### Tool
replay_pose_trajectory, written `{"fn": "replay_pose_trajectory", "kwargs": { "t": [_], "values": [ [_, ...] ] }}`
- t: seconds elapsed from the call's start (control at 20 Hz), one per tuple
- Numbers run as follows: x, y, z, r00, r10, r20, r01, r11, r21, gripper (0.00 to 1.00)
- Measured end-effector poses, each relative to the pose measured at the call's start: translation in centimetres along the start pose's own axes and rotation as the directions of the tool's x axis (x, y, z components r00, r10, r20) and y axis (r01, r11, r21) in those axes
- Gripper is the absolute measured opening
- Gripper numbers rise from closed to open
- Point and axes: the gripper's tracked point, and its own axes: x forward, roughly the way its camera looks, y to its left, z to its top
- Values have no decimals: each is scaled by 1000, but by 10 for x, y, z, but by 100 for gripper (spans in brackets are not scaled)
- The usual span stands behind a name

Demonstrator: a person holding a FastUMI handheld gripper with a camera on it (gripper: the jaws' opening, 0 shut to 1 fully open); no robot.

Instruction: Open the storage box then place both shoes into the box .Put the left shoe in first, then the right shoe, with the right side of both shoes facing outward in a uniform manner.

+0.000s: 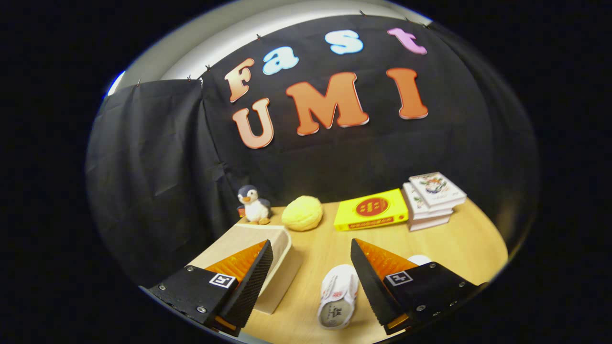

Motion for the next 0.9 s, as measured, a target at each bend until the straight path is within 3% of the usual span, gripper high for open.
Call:
{"fn": "replay_pose_trajectory", "kwargs": {
  "t": [0.15, 0.3, 0.5, 0.65, 0.9],
  "values": [
    [15, 9, -30, 988, 120, -98, -101, 977, 186, 98],
    [29, 21, -48, 956, 258, -138, -181, 891, 416, 98],
    [48, 31, -72, 908, 390, -155, -219, 755, 619, 98],
    [60, 40, -89, 870, 466, -161, -225, 667, 710, 97],
    [72, 63, -110, 810, 553, -196, -256, 633, 731, 97]
  ]
}}
